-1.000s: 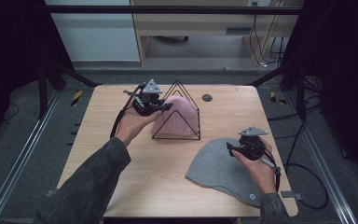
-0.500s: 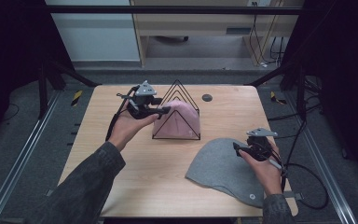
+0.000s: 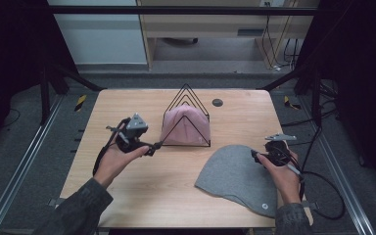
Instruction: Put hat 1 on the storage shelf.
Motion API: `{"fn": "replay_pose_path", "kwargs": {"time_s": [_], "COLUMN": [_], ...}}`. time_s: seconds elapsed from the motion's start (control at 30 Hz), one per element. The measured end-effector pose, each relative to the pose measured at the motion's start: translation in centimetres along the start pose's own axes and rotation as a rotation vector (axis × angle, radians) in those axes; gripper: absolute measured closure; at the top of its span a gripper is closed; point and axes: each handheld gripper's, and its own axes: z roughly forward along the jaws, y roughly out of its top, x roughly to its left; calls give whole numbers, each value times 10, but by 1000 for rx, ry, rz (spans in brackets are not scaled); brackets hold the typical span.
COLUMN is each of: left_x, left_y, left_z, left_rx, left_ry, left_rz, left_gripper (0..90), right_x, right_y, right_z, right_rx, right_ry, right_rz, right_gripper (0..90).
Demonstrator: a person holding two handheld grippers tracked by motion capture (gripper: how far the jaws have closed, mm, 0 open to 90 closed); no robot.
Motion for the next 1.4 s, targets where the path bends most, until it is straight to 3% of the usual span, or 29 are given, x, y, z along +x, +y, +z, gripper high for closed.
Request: {"fn": "replay_pose_path", "kwargs": {"time_s": [0.17, 0.27, 0.5, 0.7, 0.93, 1.03, 1.13, 1.4], "left_x": [-6, -3, 1, 4, 5, 9, 11, 13], "left_y": [-53, -77, -89, -94, -95, -96, -98, -99], "left_z": [1, -3, -14, -16, -15, -15, -15, -14], "left_rx": [56, 141, 134, 137, 143, 150, 154, 159], "left_ry": [-8, 14, 35, 46, 58, 65, 75, 76], "left_rz": [-11, -19, -82, -99, -104, -102, -110, -114], "left_gripper": [141, 135, 127, 128, 132, 135, 138, 138], "right_x": [-5, -5, -6, -7, -3, -1, 2, 5], "right_y": [-3, -6, -10, -12, -14, -15, -14, -12], "right_z": [12, 16, 18, 16, 11, 10, 10, 9], "right_rx": [33, 61, 84, 91, 108, 105, 108, 107], "right_ry": [7, 12, 18, 34, 31, 38, 66, 111], "right_rz": [2, 5, 5, 29, 17, 11, -5, -12], "right_gripper": [427, 422, 406, 408, 463, 538, 680, 835]}}
